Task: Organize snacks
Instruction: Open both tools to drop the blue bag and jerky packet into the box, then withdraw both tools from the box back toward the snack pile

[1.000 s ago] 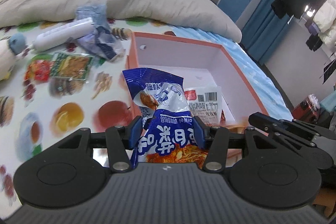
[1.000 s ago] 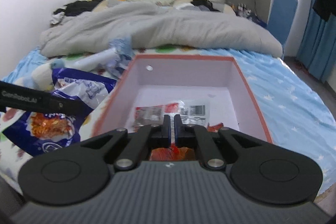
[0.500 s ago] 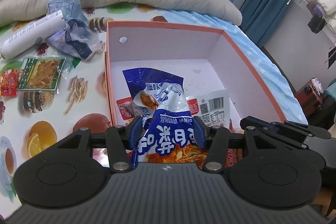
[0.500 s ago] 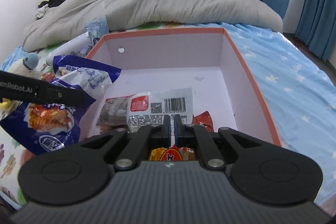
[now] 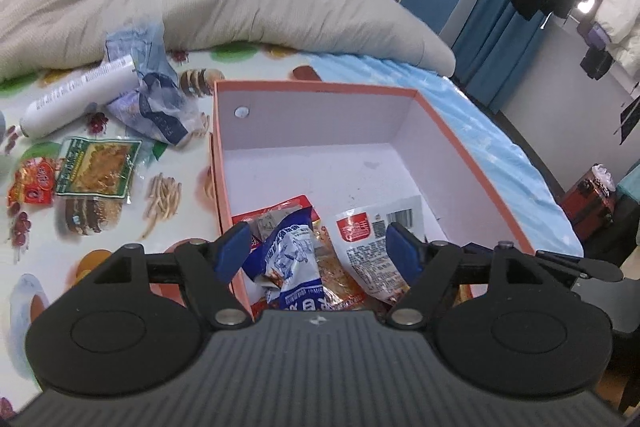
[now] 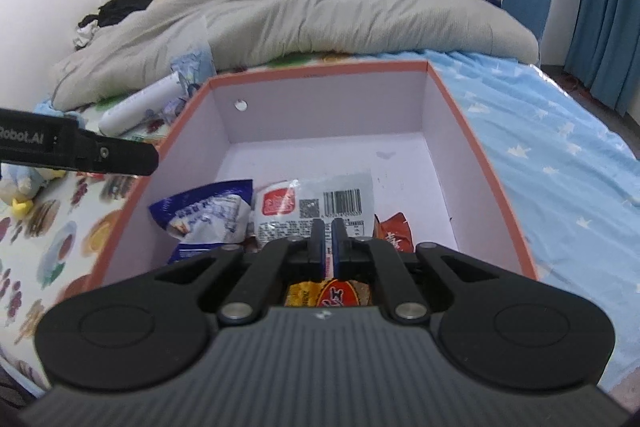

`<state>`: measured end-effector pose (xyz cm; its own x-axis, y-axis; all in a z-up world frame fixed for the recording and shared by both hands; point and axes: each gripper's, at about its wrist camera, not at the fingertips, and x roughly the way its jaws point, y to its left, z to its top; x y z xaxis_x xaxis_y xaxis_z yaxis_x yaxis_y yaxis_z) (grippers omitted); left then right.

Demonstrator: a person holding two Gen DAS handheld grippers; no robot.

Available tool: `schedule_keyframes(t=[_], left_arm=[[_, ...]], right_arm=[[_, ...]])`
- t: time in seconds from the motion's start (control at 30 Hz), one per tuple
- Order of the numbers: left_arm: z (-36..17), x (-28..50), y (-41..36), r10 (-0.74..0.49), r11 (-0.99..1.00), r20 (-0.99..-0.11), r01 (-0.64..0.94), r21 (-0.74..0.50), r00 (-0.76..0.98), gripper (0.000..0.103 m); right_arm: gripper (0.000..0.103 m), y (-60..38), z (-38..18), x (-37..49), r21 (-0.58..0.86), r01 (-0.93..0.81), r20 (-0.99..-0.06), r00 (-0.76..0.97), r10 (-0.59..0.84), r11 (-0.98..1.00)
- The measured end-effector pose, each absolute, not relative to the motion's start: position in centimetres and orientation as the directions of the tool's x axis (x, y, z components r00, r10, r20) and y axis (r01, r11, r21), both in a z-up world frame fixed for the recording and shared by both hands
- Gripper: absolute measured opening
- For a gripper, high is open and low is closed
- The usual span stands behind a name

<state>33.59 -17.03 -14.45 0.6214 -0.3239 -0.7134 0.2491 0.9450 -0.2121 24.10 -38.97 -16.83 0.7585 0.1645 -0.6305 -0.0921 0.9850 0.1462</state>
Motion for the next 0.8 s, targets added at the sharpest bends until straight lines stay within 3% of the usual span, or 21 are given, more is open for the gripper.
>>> schedule_keyframes(t=[0.43, 0.8], left_arm=[[-8.2, 21.7, -12.7, -0.294, 0.956, -0.639, 0.233, -0.18, 0.71, 0.078], [-6.5, 9.5, -8.2, -0.265, 0.964, -0.601, 0.193, -0.183, 0.754, 0.078]], right_arm=[[0.006, -35.6, -12.3, 15.4, 0.163, -0.124, -0.558, 0.807, 0.195, 0.979], [0.006, -31.5, -10.3, 8.2, 0.168, -0.17, -0.512, 0.827, 0.234, 0.971]])
